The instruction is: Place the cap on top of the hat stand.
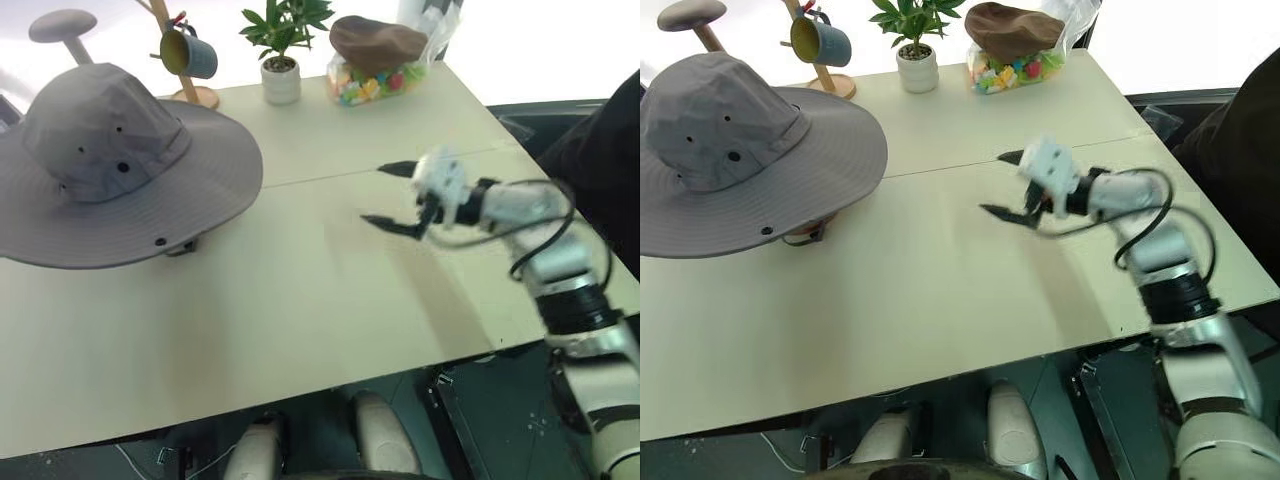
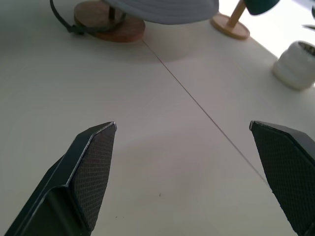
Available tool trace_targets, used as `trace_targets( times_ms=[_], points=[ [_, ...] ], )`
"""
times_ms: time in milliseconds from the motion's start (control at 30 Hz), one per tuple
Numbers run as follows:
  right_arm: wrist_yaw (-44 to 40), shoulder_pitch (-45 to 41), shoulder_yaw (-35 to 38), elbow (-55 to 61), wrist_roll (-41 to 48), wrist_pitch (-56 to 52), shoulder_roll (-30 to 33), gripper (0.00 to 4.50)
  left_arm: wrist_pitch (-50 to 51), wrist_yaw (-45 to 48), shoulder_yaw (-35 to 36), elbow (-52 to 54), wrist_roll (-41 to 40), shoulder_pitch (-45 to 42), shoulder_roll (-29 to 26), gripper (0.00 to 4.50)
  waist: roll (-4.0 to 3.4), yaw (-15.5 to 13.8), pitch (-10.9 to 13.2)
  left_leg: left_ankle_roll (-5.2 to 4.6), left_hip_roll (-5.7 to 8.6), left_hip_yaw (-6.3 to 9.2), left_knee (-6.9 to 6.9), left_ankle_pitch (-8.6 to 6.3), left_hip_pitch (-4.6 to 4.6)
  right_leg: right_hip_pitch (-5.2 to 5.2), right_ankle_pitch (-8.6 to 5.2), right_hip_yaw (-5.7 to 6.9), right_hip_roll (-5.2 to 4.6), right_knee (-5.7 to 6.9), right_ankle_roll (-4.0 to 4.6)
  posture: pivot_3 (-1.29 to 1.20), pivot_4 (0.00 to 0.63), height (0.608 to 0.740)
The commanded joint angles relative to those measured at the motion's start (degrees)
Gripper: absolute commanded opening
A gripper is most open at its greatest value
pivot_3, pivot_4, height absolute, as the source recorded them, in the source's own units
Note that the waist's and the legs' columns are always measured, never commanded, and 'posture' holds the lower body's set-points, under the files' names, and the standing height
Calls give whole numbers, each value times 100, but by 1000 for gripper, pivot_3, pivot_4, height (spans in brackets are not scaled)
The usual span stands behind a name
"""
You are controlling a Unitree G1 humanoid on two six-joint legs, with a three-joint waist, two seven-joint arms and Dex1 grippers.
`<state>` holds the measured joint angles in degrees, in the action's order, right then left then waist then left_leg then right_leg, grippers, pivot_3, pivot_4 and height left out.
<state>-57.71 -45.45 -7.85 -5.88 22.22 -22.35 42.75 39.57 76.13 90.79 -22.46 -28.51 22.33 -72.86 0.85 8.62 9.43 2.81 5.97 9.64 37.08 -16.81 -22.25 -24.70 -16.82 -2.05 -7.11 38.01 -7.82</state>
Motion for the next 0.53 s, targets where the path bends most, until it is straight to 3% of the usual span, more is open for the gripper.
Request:
trace_targets(
  times_ms=[33,300,533],
  points=[
    [-535,-878,517,-166,773,-1388,281,4431,-361,269,357,-225,162,416,198,4500,-11,-92,2,-4,2,-5,0,-2,0,0,0,-1,-4,-1,0,0,150,740],
    [-996,-1993,574,-1038,605,-2034,480,4431,-677,436,-492,881,70,1031,1226,4500,-2,-510,-3,-19,8,-40,9,-13,0,-7,6,-27,-20,-1,4,0,150,740],
    [-1420,-2204,476,-1081,488,-2366,714,4431,-464,-23,-985,1417,-330,647,1520,4500,7,-652,-9,-19,9,-35,19,-13,-1,-5,8,-22,-19,4,6,0,150,740]
  ],
)
